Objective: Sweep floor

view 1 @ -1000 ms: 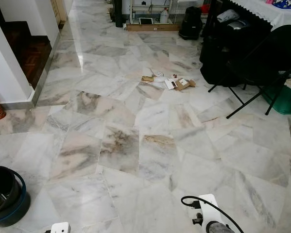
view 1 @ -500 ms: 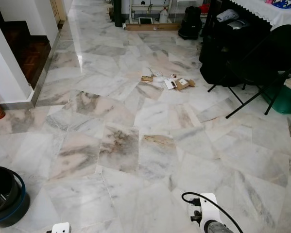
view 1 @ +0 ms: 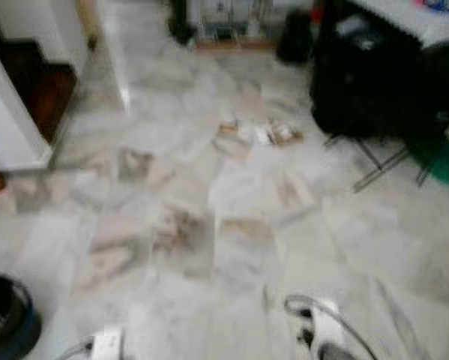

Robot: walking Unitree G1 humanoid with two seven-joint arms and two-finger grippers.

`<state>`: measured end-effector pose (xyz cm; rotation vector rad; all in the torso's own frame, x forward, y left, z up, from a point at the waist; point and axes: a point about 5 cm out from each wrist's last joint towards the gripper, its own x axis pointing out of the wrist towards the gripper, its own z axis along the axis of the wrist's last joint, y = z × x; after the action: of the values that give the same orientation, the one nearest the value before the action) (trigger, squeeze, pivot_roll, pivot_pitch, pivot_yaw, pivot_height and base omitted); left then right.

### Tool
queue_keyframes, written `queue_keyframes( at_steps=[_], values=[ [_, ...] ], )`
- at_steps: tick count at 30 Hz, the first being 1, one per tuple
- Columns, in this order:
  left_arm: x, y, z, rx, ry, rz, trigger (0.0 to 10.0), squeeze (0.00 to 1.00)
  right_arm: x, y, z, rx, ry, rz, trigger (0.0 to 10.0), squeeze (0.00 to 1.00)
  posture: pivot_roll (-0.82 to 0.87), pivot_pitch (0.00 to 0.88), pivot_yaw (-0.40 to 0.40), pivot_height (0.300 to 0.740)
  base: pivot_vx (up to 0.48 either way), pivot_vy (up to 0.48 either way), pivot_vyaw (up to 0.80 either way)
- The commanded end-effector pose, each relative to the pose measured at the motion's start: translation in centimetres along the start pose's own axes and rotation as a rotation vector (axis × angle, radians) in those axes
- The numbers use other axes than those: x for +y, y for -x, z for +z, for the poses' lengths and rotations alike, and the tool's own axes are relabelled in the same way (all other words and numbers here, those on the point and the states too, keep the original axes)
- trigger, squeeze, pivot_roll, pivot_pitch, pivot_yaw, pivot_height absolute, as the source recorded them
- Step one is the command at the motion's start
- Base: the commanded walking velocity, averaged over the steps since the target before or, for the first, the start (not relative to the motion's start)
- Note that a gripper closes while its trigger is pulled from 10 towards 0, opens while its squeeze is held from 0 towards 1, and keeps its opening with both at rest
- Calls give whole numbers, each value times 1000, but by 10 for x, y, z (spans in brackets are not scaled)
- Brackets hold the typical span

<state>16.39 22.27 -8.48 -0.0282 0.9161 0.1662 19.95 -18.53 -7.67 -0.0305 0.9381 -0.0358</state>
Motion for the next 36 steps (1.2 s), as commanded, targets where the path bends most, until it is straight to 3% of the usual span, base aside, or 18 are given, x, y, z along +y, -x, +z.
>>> queue_keyframes(
  at_steps=[1, 36],
  values=[
    [7, 2, -8, 27, 6, 13, 10000, 0, 11, -2, 9, -27, 14, 31, 10000, 0, 40, 55, -71, 740, 330, 0, 0],
    [4, 1, -2, 5, -5, 9, 10000, 0, 16, -1, 5, -21, 50, 67, 10000, 0, 44, 51, -70, 740, 343, 0, 0]
  ],
)
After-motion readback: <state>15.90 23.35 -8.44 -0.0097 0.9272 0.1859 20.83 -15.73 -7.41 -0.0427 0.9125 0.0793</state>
